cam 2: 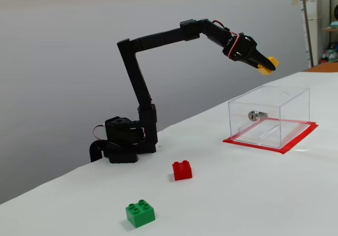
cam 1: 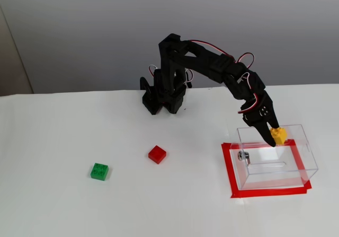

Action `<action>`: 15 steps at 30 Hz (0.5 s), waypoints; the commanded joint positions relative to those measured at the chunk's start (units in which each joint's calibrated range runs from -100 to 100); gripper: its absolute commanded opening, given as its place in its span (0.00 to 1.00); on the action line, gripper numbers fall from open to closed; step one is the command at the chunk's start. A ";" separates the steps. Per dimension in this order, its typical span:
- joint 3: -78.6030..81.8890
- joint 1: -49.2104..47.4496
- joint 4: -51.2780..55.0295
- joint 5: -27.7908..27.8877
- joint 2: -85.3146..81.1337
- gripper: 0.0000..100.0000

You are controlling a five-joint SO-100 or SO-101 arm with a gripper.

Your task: Pick the yellow lego brick and place it into the transparent box

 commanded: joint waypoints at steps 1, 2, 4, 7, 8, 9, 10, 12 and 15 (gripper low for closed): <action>-3.19 -0.59 -0.89 0.19 0.13 0.08; -3.19 -0.96 -0.89 0.19 0.13 0.08; -3.19 -1.33 -0.89 0.19 0.13 0.08; -2.65 -1.48 -0.89 0.19 0.22 0.08; -2.46 -1.55 -0.89 0.19 0.22 0.08; -2.37 -1.63 -0.89 0.19 0.22 0.08; -2.37 -1.85 -0.89 0.19 0.22 0.08; -2.37 -1.92 -0.89 0.19 0.22 0.08; -2.37 -1.92 -0.89 0.19 0.22 0.08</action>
